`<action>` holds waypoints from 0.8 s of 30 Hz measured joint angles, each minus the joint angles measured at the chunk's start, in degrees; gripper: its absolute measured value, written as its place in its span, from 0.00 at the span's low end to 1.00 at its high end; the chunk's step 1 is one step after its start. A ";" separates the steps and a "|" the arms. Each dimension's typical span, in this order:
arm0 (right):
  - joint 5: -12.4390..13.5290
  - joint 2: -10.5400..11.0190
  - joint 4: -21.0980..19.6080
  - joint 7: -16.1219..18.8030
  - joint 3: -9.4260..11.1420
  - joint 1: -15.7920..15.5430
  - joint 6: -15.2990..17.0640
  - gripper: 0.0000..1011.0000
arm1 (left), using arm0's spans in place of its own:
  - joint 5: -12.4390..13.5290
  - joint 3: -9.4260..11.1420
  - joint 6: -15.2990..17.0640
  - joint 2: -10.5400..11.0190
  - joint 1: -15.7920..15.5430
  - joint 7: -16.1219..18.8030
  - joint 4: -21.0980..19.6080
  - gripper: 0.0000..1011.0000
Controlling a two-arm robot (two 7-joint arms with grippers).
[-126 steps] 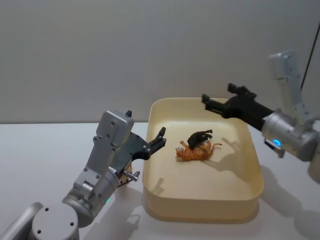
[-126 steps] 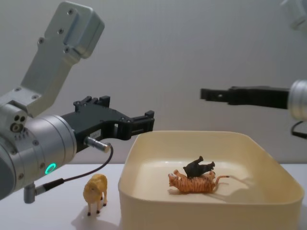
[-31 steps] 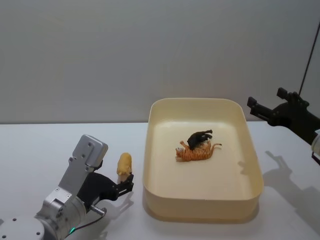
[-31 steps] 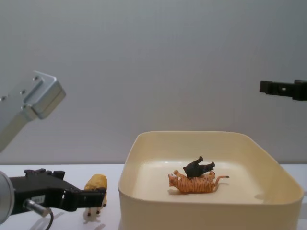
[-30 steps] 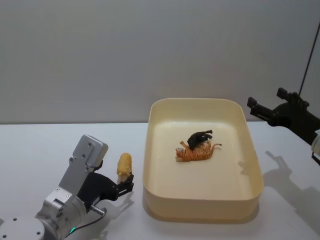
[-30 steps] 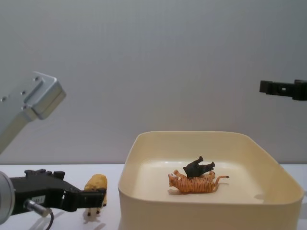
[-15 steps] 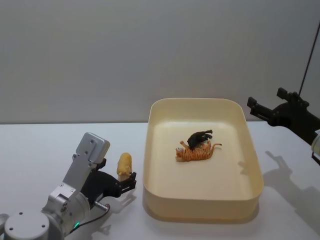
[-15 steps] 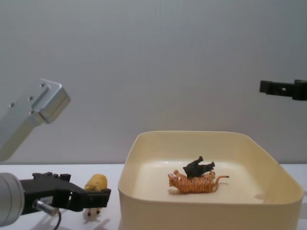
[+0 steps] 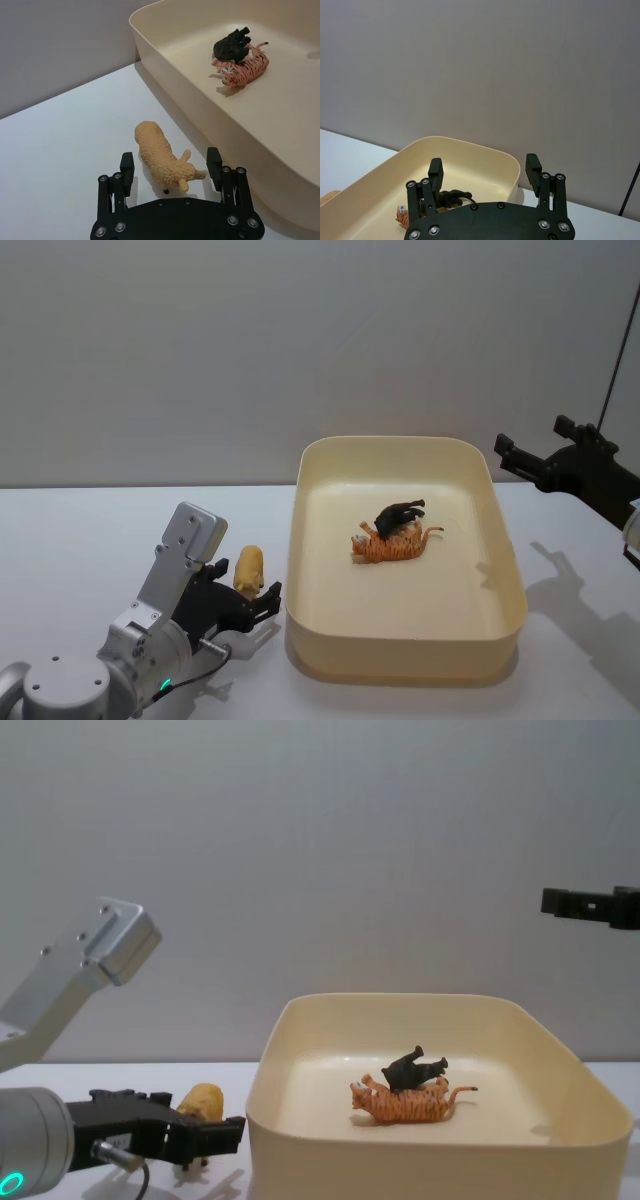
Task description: Pick up the toy alternately with two hands and place it into the central storage box.
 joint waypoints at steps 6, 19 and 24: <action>0.00 0.00 0.00 0.00 0.00 0.00 0.00 0.99 | -0.14 0.04 -0.10 -0.39 -0.40 -0.44 0.75 0.75; 0.00 0.00 0.00 0.00 0.00 0.00 0.00 0.99 | -0.24 0.09 -0.25 -0.77 -0.78 -0.89 1.43 0.35; 0.00 0.00 0.00 0.00 0.00 0.00 0.00 0.99 | -0.10 0.07 -0.25 -0.75 -0.66 -0.42 1.14 0.31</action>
